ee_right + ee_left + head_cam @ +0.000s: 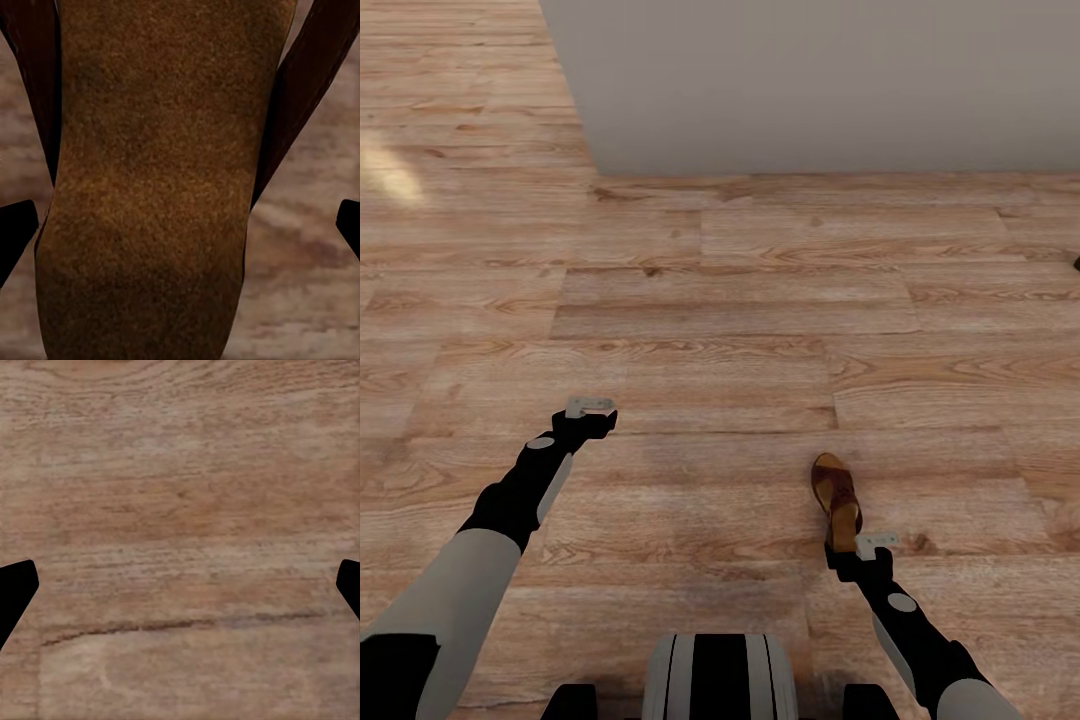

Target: Pick up the two gym shoes and the two sandals from the corridor floor and place them onto the hallstand (shoe rack) in the corridor, making sure they are on the rack and not on the floor. Arrange them so the two gym shoes are next to each other and the two sandals are next to each other.

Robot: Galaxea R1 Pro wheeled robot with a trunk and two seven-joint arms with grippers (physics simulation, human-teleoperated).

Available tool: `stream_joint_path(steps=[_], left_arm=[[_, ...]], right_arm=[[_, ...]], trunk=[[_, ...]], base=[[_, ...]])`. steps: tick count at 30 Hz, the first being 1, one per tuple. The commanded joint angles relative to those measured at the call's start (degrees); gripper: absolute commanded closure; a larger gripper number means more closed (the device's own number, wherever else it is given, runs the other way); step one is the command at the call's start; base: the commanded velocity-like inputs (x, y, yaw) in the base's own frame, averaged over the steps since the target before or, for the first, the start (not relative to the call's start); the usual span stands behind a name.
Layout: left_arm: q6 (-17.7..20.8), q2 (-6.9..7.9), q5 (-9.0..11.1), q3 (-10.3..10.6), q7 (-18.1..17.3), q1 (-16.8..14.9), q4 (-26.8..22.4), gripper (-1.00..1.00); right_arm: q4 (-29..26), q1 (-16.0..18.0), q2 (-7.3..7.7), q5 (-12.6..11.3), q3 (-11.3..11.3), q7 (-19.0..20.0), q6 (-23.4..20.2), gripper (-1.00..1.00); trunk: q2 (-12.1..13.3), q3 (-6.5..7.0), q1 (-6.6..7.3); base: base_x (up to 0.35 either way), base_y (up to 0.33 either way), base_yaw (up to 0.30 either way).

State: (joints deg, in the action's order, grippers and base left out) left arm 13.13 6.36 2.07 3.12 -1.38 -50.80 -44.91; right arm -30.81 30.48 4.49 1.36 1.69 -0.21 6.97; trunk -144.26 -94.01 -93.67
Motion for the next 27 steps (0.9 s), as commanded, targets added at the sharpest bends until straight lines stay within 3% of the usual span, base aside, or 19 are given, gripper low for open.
stream_joint_path(steps=[1,6,7,27], left_arm=[[0.32,0.05,0.21,0.13,-0.03,-0.01,-0.09,-1.00],[0.32,0.05,0.21,0.15,-0.03,0.00,-0.09,-1.00],[0.32,0.05,0.21,0.15,-0.03,0.00,-0.09,-1.00],[0.35,0.12,0.26,0.20,-0.52,0.00,-0.09,-1.00]], right_arm=[[0.04,0.02,0.03,0.14,0.16,-0.03,0.15,-1.00],[0.05,0.02,0.02,0.14,0.16,-0.02,0.15,-1.00],[0.05,0.02,0.03,0.14,0.16,-0.03,0.15,1.00],[-0.03,0.02,0.19,0.14,0.08,-0.06,0.15,1.00]], trunk=[[-0.01,-0.03,0.01],[-0.01,-0.03,0.01],[-0.01,-0.03,0.01],[-0.01,-0.03,0.01]], base=[[0.000,0.000,0.000],[0.000,0.000,0.000],[0.000,0.000,0.000],[0.000,0.000,0.000]])
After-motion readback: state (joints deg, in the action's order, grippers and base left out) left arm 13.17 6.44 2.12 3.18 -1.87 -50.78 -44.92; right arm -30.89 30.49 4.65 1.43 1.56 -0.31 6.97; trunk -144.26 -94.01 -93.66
